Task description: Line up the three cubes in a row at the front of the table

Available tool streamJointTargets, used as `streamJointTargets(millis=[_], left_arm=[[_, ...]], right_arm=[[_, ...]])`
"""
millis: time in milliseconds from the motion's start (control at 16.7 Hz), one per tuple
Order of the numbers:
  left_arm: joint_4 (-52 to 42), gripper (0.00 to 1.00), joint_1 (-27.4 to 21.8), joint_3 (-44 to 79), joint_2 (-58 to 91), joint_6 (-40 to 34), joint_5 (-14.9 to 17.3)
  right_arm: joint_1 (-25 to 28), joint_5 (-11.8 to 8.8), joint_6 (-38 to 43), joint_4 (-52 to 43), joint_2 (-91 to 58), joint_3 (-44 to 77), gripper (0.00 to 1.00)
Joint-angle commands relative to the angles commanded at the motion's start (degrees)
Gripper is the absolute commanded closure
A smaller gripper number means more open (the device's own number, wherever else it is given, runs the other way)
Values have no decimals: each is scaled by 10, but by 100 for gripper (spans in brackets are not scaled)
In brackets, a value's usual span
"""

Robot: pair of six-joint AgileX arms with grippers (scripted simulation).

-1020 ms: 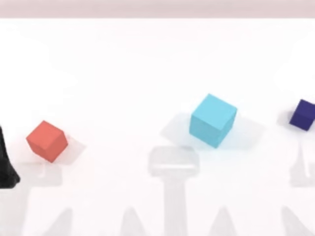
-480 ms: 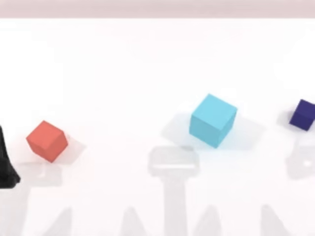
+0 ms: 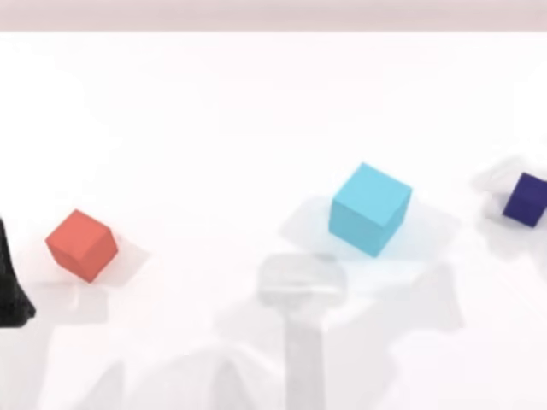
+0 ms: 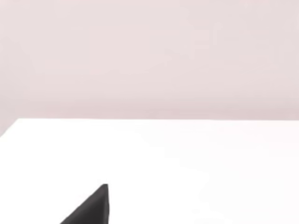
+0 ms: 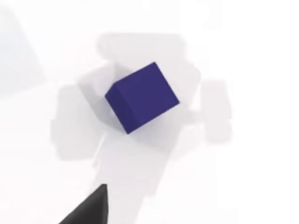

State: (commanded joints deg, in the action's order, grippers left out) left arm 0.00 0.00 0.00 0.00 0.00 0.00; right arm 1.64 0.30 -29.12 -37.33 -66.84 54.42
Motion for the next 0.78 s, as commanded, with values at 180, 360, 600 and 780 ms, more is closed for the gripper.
streamJointTargets(millis=[180, 360, 600, 780], left_arm=[[0, 0, 0, 0, 0, 0, 0], [0, 0, 0, 0, 0, 0, 0], [0, 0, 0, 0, 0, 0, 0], [0, 0, 0, 0, 0, 0, 0]], right_arm=[[5, 0, -77, -101, -178, 137, 0], [10, 0, -145, -187, -328, 263, 0], [15, -1, -214, -270, -484, 396, 0], [17, -1, -244, -305, -546, 456, 0]])
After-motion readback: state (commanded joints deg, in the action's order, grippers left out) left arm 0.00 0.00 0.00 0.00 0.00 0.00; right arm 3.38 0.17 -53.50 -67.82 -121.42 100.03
